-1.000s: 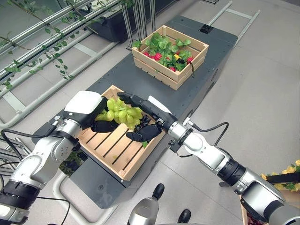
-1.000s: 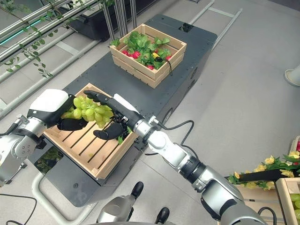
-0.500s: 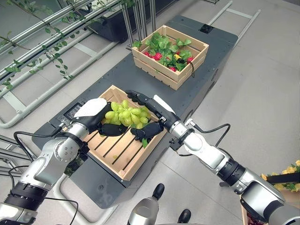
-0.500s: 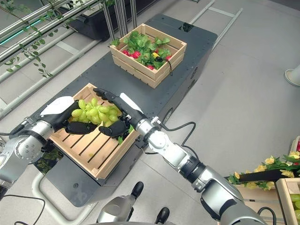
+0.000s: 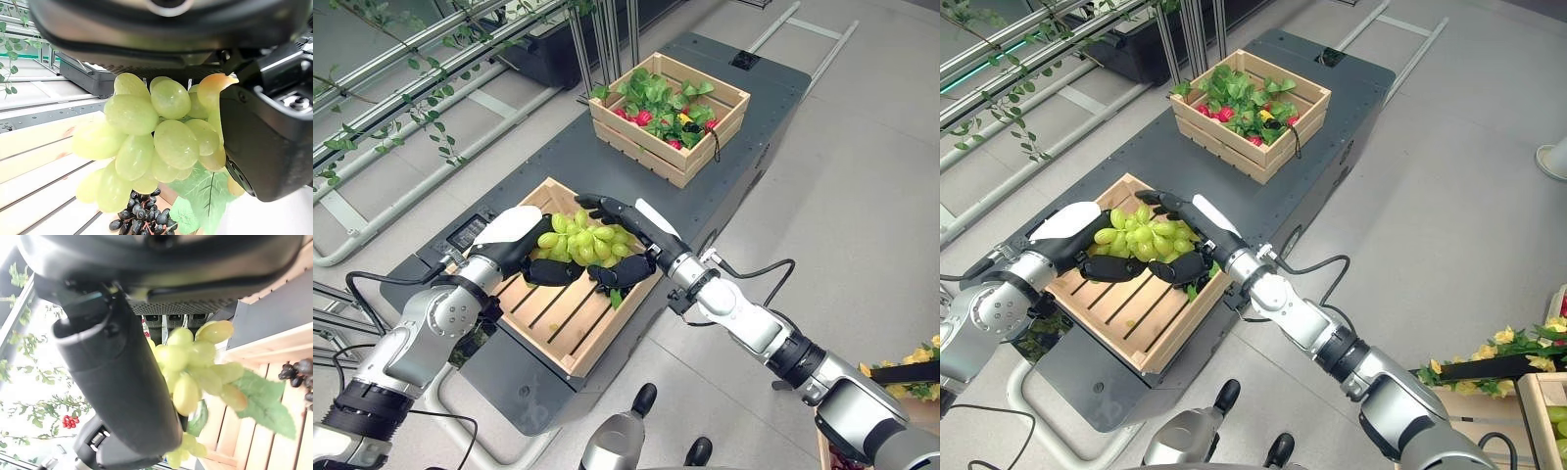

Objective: Pick up the fruits from the basket on one side to the basket on the other side

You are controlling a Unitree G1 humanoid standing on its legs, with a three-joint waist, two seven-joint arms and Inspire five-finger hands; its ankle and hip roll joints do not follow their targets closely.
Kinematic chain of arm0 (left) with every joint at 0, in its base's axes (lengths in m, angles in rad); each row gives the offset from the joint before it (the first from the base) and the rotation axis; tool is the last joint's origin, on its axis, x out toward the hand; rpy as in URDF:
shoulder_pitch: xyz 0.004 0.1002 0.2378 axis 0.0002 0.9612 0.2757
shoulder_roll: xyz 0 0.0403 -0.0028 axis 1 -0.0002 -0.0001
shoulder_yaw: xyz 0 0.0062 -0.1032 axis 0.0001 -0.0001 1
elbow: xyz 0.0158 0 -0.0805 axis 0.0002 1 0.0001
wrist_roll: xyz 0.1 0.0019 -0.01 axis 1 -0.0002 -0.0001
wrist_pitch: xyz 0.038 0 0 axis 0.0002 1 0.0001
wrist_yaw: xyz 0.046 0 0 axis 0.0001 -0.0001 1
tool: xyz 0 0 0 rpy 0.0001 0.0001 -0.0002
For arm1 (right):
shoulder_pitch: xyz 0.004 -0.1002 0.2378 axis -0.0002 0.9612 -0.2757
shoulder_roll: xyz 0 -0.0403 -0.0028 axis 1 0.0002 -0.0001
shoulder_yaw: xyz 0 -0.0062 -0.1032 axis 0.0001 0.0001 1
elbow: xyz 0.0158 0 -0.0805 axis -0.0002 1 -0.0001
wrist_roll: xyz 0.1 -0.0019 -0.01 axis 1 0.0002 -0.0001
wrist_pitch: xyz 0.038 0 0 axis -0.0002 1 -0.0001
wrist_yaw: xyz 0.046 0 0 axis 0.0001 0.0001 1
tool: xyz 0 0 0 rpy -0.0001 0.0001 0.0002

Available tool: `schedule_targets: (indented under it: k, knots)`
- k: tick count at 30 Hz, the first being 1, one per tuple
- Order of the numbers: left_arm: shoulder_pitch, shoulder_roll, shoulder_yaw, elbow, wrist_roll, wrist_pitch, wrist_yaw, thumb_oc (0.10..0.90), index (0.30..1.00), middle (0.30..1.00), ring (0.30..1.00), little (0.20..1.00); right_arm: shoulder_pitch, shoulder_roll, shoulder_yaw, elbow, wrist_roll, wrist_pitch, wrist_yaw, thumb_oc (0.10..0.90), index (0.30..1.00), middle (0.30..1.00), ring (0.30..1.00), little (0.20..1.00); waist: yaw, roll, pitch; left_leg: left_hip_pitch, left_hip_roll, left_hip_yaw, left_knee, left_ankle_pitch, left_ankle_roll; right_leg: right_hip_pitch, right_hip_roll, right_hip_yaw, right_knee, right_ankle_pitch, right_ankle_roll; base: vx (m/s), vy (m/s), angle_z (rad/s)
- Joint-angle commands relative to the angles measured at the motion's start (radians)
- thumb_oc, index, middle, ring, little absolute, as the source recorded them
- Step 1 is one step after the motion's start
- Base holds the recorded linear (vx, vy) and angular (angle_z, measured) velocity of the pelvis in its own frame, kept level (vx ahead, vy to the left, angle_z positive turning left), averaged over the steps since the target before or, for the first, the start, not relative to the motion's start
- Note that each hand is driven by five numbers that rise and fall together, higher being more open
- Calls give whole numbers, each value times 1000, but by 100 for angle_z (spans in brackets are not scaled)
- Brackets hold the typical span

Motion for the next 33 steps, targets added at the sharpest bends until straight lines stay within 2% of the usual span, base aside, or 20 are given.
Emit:
schedule_targets:
  k: [1, 17, 33]
  knots:
    - [-52, -9, 37, -45, -75, -48, 56, 400, 300, 300, 300, 300, 7, 91, 19, -14, -15, -79, -38, 400, 300, 300, 300, 300, 1, 7, -201, 13, -53, -47, -32, -41, 6, -44, -46, -20, 12, 42, 3, 0, 0, 0]
    - [-57, -14, 42, -58, -82, -45, 77, 400, 300, 300, 300, 300, 14, 72, 7, -9, -12, -71, -46, 400, 300, 300, 300, 300, -8, 1, -201, 17, -51, -38, -32, -42, 8, -44, -45, -12, 11, 47, 6, 0, 0, 0]
    - [-79, -18, 27, -49, -78, -40, 86, 400, 300, 300, 300, 300, 16, 71, 8, -4, 12, -95, -40, 400, 300, 300, 300, 300, -15, -2, -199, 24, -48, -30, -32, -48, 11, -42, -46, -6, 12, 48, 8, 0, 0, 0]
